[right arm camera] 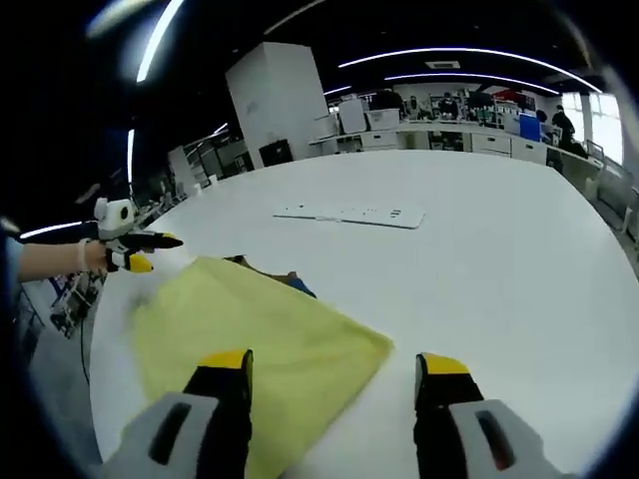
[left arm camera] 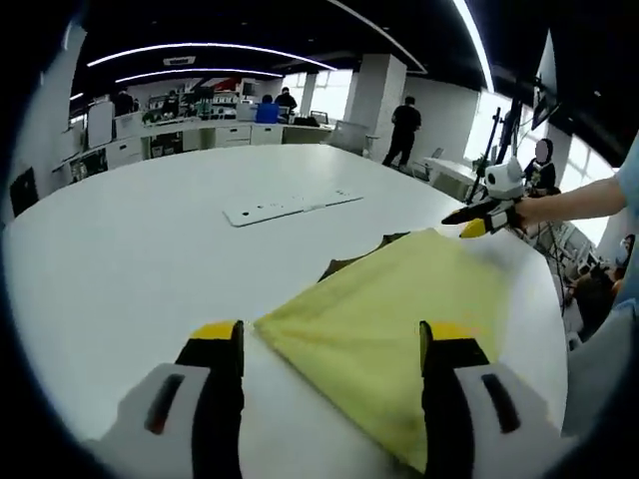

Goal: Fold the garment on the visible template until the final outline fits inside the template.

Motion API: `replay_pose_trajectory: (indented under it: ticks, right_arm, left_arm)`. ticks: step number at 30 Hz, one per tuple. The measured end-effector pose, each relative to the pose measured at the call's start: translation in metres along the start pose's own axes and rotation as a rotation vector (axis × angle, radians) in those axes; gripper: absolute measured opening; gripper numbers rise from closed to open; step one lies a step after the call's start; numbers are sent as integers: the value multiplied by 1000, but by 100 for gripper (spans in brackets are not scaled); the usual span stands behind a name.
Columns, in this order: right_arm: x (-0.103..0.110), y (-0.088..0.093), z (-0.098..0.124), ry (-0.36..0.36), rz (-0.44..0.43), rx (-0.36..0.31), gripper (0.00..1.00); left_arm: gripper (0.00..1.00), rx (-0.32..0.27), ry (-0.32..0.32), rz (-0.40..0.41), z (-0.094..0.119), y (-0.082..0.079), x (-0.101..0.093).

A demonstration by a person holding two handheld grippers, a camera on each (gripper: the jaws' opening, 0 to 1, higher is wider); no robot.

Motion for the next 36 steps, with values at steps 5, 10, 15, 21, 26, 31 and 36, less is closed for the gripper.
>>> replay_pose_trajectory:
  ticks: [5, 10, 15, 21, 26, 31, 36]
  right_arm:
    - [8, 3, 7, -28, 8, -12, 83]
    - [16, 6, 14, -44, 28, -15, 97]
    - [20, 9, 21, -48, 42, -12, 99]
    - [26, 14, 31, -51, 52, -11, 97]
    - [32, 21, 39, -64, 51, -22, 96]
    - [40, 31, 46, -78, 62, -6, 93]
    - [49, 41, 54, -92, 65, -3, 90]
  left_arm:
    - [92, -33, 41, 19, 9, -2, -6]
    - [99, -52, 58, 33, 19, -3, -9]
    - [99, -33, 66, 13, 25, 1, -17]
    - [97, -32, 75, 28, 34, 11, -20]
    - [93, -28, 95, 47, 43, 23, -25]
    - [87, -11, 109, 55, 54, 36, -28]
    - [79, 6, 129, 61, 63, 51, -34]
Point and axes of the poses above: the point that each gripper's makers call its tool centre point, and the gripper's own axes: z roughly backward along the fingers, x roughly to its left, y roughly out of its underside, the point moved 10 cm from there along z, roughly backward along the fingers, and after that the axes turned 13 degrees about x, right-handed, at the moved point
